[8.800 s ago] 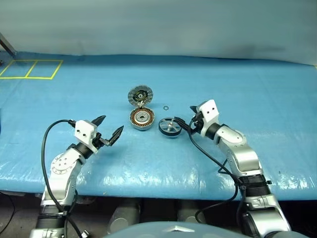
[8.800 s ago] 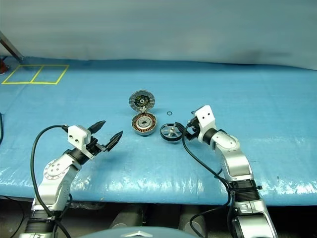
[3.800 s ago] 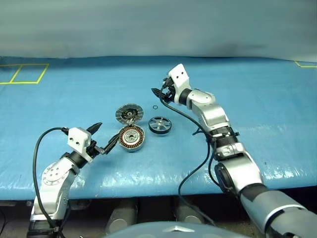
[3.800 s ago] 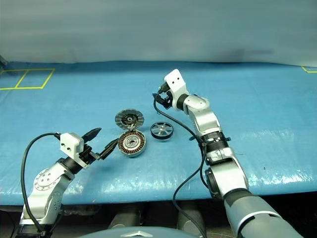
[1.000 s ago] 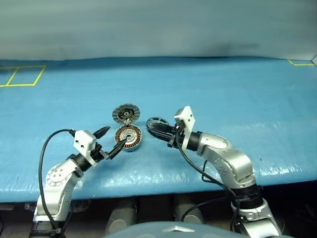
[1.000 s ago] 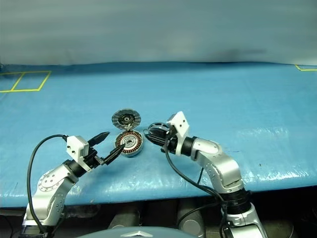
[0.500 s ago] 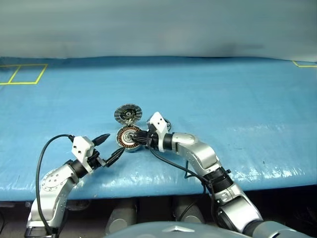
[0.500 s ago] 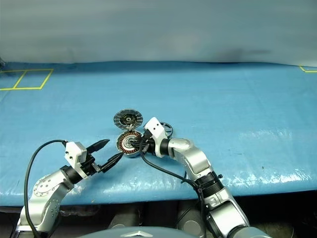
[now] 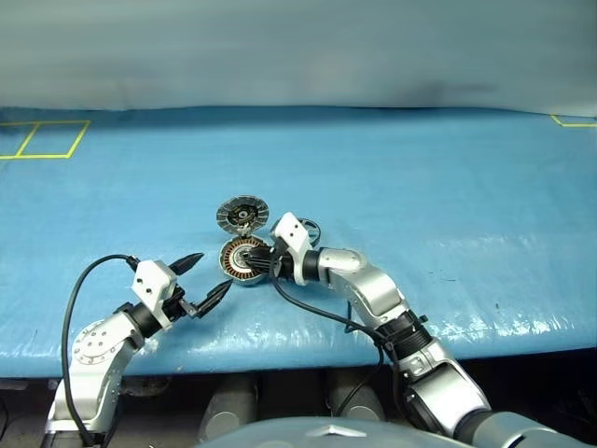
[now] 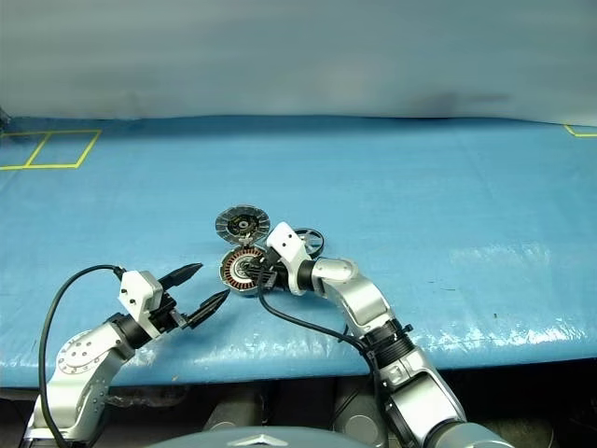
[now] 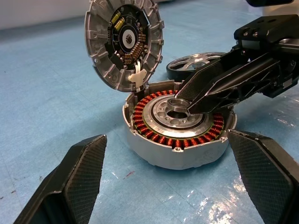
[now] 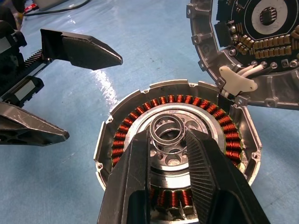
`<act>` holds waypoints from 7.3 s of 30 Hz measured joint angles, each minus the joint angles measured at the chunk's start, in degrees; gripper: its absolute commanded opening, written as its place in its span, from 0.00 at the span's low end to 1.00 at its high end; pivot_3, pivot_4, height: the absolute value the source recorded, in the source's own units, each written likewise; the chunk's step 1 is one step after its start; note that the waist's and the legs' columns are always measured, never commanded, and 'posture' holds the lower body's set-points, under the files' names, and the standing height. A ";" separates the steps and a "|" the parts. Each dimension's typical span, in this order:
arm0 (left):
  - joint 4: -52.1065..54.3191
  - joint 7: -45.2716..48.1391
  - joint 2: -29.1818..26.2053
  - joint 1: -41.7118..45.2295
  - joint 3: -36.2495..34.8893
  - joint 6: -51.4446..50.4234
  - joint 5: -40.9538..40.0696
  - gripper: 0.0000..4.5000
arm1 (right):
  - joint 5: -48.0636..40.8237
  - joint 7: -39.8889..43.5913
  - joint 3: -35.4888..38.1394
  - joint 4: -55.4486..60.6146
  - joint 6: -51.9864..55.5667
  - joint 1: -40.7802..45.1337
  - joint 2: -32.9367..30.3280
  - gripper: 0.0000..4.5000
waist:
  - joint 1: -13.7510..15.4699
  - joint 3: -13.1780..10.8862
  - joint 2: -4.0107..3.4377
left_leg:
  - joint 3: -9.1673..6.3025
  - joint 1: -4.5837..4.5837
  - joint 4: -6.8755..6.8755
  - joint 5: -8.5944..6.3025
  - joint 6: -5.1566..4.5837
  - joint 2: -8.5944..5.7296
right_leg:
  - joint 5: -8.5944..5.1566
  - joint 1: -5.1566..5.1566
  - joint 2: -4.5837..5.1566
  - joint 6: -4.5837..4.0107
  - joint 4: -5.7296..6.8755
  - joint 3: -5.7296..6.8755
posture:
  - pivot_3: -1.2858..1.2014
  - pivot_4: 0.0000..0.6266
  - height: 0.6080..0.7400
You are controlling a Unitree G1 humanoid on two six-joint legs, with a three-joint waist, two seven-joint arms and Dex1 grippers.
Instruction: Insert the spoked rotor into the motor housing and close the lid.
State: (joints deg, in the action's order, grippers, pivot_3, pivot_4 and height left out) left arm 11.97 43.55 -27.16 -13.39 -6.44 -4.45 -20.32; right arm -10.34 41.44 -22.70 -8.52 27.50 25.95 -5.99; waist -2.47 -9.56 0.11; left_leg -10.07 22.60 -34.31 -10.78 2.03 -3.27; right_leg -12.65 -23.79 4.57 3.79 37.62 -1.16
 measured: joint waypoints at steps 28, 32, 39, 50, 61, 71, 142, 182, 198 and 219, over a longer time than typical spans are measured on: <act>-0.32 -1.49 0.06 0.32 0.02 0.28 0.24 1.00 | 0.54 0.61 1.07 -1.97 -1.98 0.77 3.19 0.01 | -0.07 0.00 0.00 | 0.00 0.00 0.04 0.00 0.00 0.01 | 0.00 -0.02 -0.01 -0.01 0.00 0.00 | 0.52 0.24 1.00; -0.32 -1.85 0.06 0.33 0.02 0.30 0.54 1.00 | 1.27 0.56 0.88 -4.79 -2.24 1.90 3.95 0.01 | -0.06 0.00 0.00 | 0.00 0.01 0.03 0.00 0.00 0.00 | 0.00 -0.02 -0.01 -0.01 0.00 0.00 | 0.52 0.24 1.00; -0.32 -2.18 0.10 0.29 0.03 0.31 1.24 1.00 | 5.29 -1.29 -0.59 -7.93 -3.94 4.45 4.95 0.01 | -0.24 0.00 0.00 | 0.00 -0.05 0.05 0.00 0.01 0.02 | -0.01 -0.01 -0.03 -0.01 0.02 0.00 | 0.52 0.24 1.00; -0.32 -2.24 0.14 0.16 0.03 0.31 1.33 1.00 | 9.18 -1.25 -5.16 -2.16 -4.21 2.28 2.01 0.01 | -0.31 0.02 0.01 | 0.00 -0.06 0.04 0.00 0.01 0.02 | -0.01 0.01 -0.02 -0.02 0.03 -0.01 | 0.52 0.24 1.00; -0.49 -2.17 0.14 0.60 0.20 0.31 1.41 1.00 | 8.88 -3.85 -3.73 -1.20 -1.99 1.57 3.33 0.01 | -0.26 0.03 0.03 | -0.01 -0.08 0.04 0.00 0.01 0.03 | -0.01 0.01 -0.02 -0.02 0.06 0.00 | 0.52 0.24 1.00; -0.51 -2.19 0.13 0.37 0.19 0.30 1.37 1.00 | -1.64 -4.07 5.29 14.82 4.19 -2.50 3.20 0.01 | 0.02 0.01 0.03 | -0.03 0.03 0.11 0.00 0.02 0.04 | -0.03 -0.08 -0.01 -0.04 0.00 0.01 | 0.52 0.24 1.00; -1.87 -2.57 0.10 1.57 0.33 0.30 2.51 1.00 | 6.47 -8.21 6.32 18.19 9.46 -8.20 -14.01 0.35 | 0.44 0.07 0.16 | 0.05 0.10 0.13 -0.08 -0.11 0.03 | 0.15 0.19 0.01 0.22 -0.68 0.04 | 0.52 0.24 1.00; -3.14 -1.48 0.23 0.86 0.34 0.22 2.17 1.00 | -16.58 0.10 8.57 10.34 14.03 -6.10 -2.97 0.35 | 0.34 0.05 0.14 | 0.08 0.13 0.12 -0.10 -0.15 0.02 | 0.22 0.13 0.00 0.27 -0.68 0.01 | 0.52 0.24 1.00; -3.14 -2.22 0.31 0.81 0.34 0.31 2.34 1.00 | -14.03 -0.18 7.00 13.71 12.39 -5.08 -3.27 0.35 | 0.34 0.05 0.14 | 0.08 0.13 0.12 -0.10 -0.15 0.02 | 0.23 0.13 0.00 0.27 -0.68 0.01 | 0.52 0.24 1.00; -3.14 -3.13 0.46 -0.41 0.31 0.39 2.43 1.00 | 3.90 -2.67 -3.82 3.93 -6.74 -0.26 -2.78 0.35 | 0.04 0.14 0.11 | 0.16 -0.02 0.08 -0.08 -0.11 0.08 | 0.36 0.21 -0.04 0.25 -0.66 0.00 | 0.52 0.24 1.00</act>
State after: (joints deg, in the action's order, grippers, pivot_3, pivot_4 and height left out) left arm 8.83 40.42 -26.70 -13.80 -6.13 -4.06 -17.89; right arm -6.44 38.77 -26.53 -4.60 20.76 25.69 -8.76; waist -2.43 -9.42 0.22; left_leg -9.91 22.58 -34.23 -10.86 1.92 -3.18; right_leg -12.28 -23.58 4.53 4.04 36.96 -1.16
